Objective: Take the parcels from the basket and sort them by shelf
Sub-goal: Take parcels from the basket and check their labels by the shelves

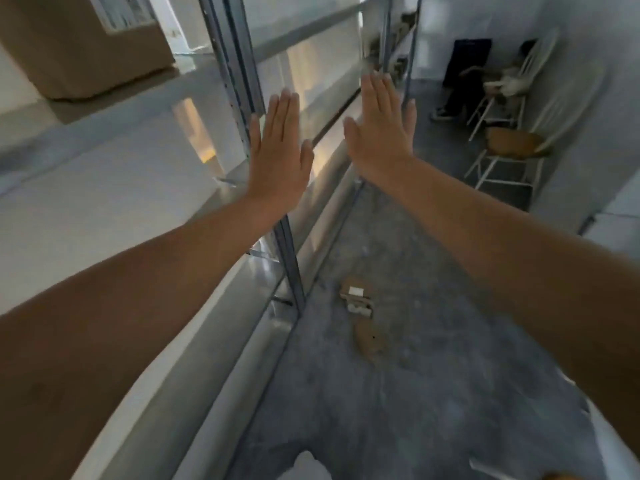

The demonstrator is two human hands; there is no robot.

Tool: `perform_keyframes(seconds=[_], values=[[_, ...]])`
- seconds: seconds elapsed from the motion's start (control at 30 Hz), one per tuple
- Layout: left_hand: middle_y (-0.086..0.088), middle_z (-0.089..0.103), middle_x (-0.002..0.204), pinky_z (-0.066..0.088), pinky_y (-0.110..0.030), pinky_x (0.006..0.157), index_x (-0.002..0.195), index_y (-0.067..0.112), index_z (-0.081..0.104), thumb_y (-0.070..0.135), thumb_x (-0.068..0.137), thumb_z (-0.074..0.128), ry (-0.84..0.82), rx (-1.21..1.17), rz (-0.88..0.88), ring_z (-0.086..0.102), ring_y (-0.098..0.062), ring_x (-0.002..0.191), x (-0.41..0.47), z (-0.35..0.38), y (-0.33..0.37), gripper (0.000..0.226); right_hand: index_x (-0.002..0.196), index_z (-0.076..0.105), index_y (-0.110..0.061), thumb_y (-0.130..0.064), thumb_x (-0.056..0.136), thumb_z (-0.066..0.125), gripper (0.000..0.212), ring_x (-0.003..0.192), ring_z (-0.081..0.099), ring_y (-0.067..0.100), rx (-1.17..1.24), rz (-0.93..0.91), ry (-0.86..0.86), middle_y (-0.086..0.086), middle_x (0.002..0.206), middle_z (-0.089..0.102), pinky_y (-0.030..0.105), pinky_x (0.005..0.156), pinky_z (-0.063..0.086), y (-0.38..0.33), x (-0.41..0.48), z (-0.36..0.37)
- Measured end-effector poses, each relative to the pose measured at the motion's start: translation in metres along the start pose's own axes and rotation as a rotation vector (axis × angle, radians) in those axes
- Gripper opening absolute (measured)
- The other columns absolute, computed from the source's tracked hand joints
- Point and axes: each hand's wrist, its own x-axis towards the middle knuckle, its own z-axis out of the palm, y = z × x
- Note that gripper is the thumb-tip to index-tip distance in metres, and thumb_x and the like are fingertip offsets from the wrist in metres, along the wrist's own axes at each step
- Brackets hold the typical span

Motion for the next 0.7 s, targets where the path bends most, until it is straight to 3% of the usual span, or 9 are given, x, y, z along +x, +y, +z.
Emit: perform_keyframes(seconds=[0.3,0.5,0.7], values=[[-0.007,0.004,0.165,-0.005,-0.043,0.123,0.156,0.007,0.007,0.023,0.104,0.032,-0.203,-0.145,0.133,-0.001,-0.02,0.152,0.023,0.11,-0.016,0.06,0.158,0.0,-0.017,-0.039,0.103,0.029,0.066,0.151,-0.009,0.013,-0.163,0.287,-0.147,-0.004,0.165,-0.003,0.049,0.12,-0.008,0.066,0.007,0.075],[-0.009,0.003,0.165,-0.004,-0.046,0.123,0.156,0.005,0.005,0.025,0.104,0.028,-0.283,-0.192,0.141,-0.003,-0.021,0.152,0.041,0.157,-0.034,0.06,0.158,0.001,-0.018,-0.038,0.102,0.031,0.066,0.151,-0.009,0.013,-0.173,0.378,-0.157,-0.004,0.165,-0.002,0.048,0.12,-0.009,0.081,0.005,0.103],[-0.007,-0.001,0.165,-0.011,-0.039,0.12,0.156,0.007,0.002,0.026,0.104,0.028,-0.304,-0.242,0.165,-0.005,-0.019,0.152,0.062,0.194,-0.026,0.061,0.158,0.0,-0.018,-0.038,0.103,0.031,0.067,0.151,-0.01,0.012,-0.195,0.439,-0.161,-0.004,0.165,-0.004,0.048,0.12,-0.009,0.107,0.022,0.111]])
